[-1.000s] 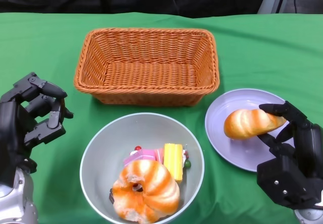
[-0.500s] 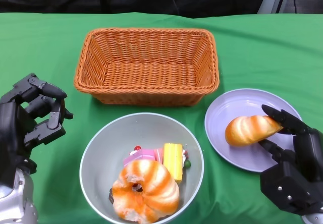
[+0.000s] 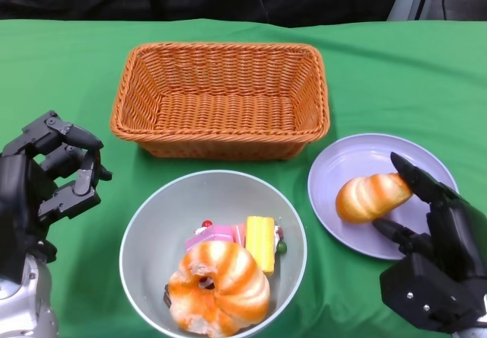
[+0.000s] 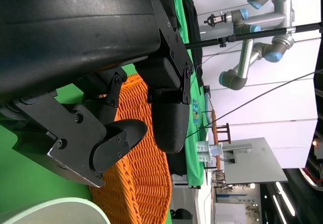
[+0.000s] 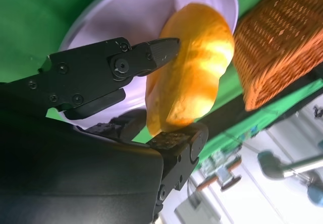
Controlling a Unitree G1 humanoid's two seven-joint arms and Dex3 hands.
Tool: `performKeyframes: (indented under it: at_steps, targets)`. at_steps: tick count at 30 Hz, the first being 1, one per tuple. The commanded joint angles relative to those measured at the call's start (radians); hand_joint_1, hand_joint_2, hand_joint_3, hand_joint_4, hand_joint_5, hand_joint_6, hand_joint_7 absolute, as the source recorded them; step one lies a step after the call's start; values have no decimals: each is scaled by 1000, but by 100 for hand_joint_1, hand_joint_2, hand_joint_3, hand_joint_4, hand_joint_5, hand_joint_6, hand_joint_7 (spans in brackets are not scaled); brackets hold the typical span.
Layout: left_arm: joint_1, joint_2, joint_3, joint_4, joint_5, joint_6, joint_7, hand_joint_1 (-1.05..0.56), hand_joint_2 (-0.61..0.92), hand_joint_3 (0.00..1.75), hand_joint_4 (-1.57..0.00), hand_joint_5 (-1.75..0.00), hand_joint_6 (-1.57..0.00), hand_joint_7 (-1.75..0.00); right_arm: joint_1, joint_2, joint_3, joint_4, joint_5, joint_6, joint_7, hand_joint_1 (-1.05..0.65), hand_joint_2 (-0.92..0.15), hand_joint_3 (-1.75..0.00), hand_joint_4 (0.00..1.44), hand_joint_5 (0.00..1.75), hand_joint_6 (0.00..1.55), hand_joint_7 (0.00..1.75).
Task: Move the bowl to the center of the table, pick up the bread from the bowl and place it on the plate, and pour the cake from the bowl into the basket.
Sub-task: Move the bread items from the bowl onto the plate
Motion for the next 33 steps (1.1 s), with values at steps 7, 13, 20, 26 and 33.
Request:
performKeyframes:
  at_steps: [7, 13, 20, 26, 33]
  targets:
    - [12, 25, 3, -17, -2, -5, -2, 0, 55, 112, -81, -155, -81, -130, 56, -26, -5, -105, 39, 27, 129, -62, -92, -29, 0, 0, 22, 0]
    - [13, 24, 4, -19, -4, -1, 2, 0, 56, 111, -82, -155, -82, -130, 70, -32, -11, -145, 42, 48, 173, -65, -92, -33, 0, 0, 12, 0]
    - [7, 25, 5, -9, -11, 1, -7, -2, 55, 111, -81, -157, -82, -130, 99, -19, -45, -227, 86, 77, 198, -68, -92, -31, 1, 1, 12, 1]
    - [6, 28, 0, -4, -1, -4, 1, -2, 55, 111, -81, -157, -81, -131, 120, -26, -46, -284, 59, 119, 198, -88, -92, -45, 7, 3, 14, 1]
    - [9, 24, -2, -8, 7, -9, 10, 0, 56, 112, -81, -157, -81, -133, 145, -11, -49, -343, 48, 170, 187, -103, -92, -56, 5, 2, 15, 1]
